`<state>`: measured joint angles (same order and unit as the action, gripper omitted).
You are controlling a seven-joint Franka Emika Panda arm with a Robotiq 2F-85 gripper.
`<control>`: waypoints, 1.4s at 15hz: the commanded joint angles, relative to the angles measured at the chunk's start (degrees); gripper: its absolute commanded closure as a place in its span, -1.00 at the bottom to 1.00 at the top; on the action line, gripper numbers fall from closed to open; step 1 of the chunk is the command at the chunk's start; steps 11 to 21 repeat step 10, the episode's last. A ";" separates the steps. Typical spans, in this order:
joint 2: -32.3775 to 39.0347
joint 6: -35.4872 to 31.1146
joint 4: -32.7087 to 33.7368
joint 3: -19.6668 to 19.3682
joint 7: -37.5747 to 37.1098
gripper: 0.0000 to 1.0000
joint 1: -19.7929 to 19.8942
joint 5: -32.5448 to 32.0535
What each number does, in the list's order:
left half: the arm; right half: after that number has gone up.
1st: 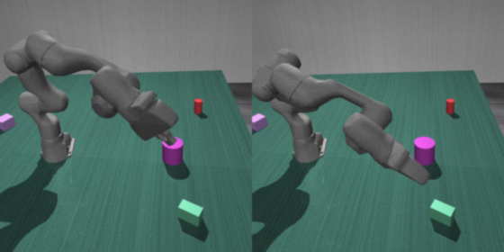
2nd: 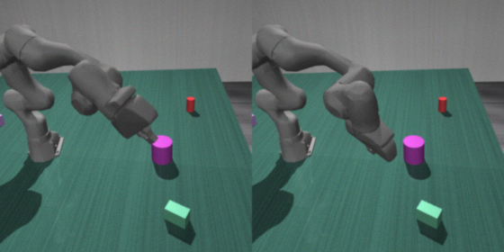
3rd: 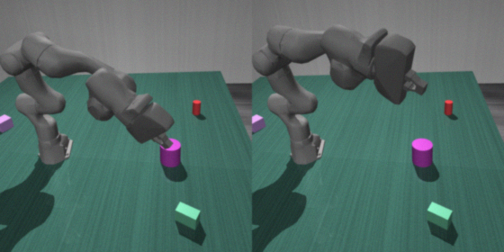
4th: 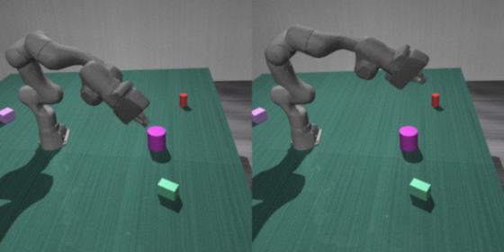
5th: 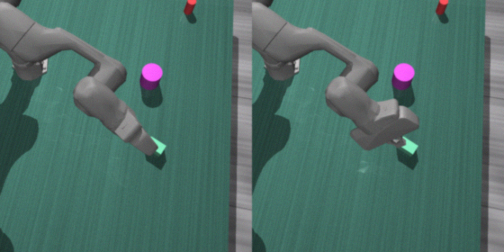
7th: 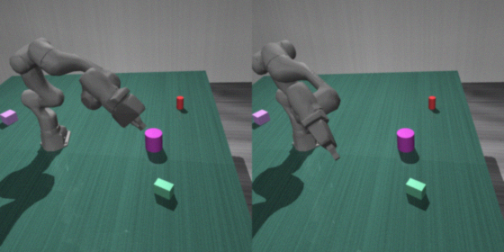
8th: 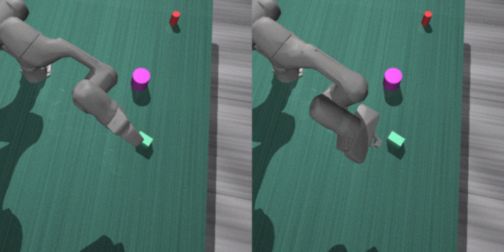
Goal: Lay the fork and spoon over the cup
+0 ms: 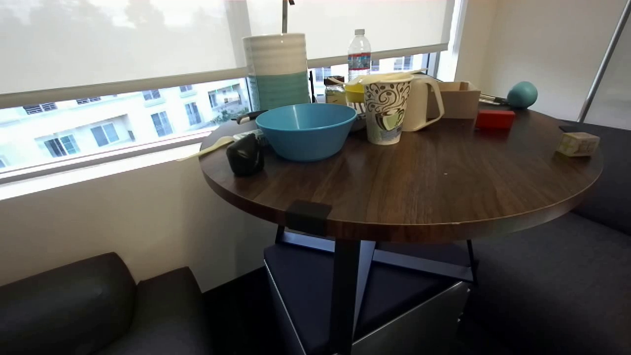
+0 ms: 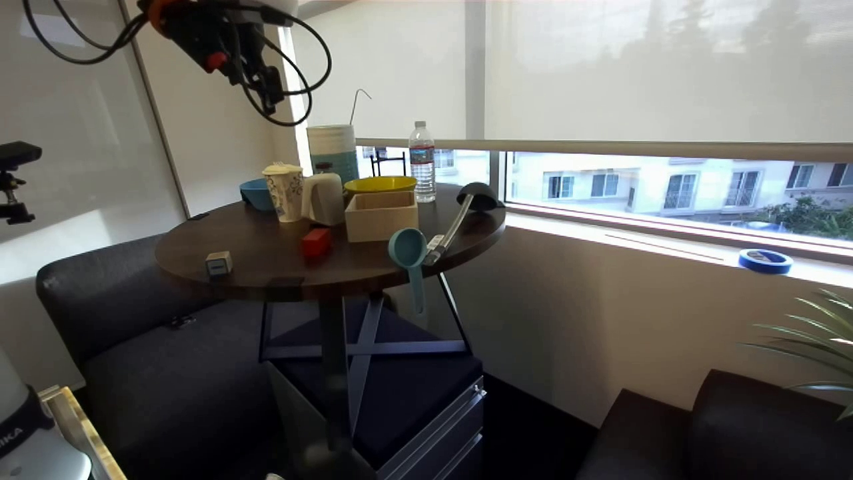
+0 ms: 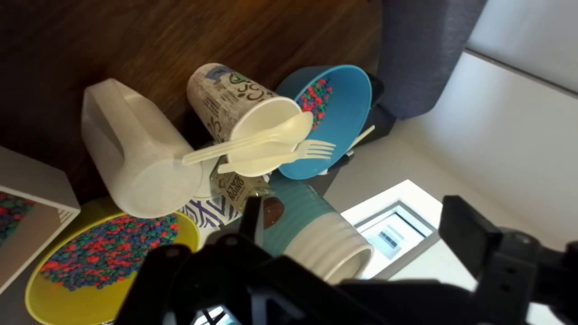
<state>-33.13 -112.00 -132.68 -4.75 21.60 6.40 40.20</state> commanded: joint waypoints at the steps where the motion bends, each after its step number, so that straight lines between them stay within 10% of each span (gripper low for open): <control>1: 0.17 1.71 2.23 0.00 1.38 -1.00 -2.61 -9.54; 21: -0.02 0.03 1.35 -2.44 1.08 -1.00 -6.87 -12.64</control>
